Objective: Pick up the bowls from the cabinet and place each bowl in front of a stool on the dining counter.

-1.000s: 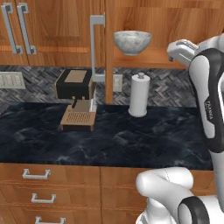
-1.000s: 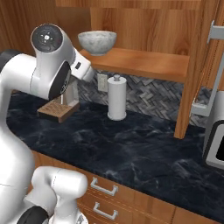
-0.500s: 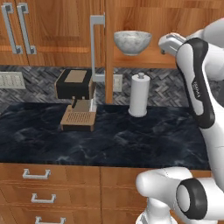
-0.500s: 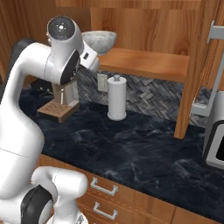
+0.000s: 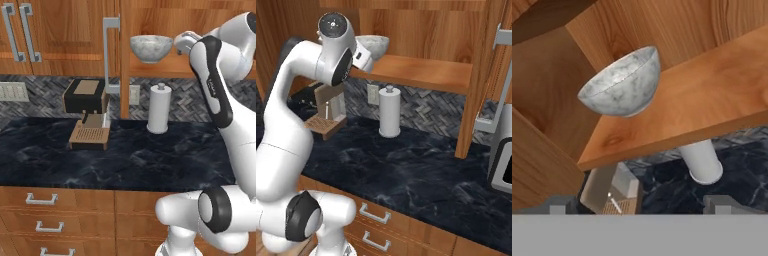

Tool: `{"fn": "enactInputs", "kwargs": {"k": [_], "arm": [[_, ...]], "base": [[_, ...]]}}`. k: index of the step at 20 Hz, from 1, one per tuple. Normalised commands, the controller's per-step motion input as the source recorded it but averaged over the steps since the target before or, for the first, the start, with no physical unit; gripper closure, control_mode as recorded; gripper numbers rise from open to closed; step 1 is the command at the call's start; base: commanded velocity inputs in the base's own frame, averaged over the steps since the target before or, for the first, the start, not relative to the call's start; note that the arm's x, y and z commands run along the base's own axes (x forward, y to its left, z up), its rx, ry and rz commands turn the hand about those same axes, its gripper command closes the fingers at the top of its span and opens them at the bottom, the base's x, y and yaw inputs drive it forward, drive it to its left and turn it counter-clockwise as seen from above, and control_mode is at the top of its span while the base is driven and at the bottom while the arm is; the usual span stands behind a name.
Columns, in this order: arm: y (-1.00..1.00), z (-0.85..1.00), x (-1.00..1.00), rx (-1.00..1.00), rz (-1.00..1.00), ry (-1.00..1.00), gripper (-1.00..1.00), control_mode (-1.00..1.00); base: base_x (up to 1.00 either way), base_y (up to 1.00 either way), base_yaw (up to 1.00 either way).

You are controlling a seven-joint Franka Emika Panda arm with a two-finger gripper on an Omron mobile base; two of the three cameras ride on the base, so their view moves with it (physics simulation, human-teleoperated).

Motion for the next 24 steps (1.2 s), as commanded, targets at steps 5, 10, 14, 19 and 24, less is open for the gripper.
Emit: {"fn": "enactInputs", "kwargs": {"k": [5,10,14,19,24], "arm": [[0.04,0.25,0.49,-0.01,0.0,0.05,-1.0,-1.0],[0.07,0.11,0.45,-0.03,0.0,0.09,-1.0,-1.0],[0.05,0.01,0.46,-0.03,0.0,0.05,-1.0,-1.0],[0.03,-0.02,0.38,-0.01,0.0,0.0,-1.0,-1.0],[0.08,-0.21,0.34,0.0,0.0,-0.03,-1.0,-1.0]], "base": [[0.0,0.0,0.0],[0.0,0.0,0.0],[0.0,0.0,0.0],[0.0,0.0,0.0],[0.0,0.0,0.0]]}}
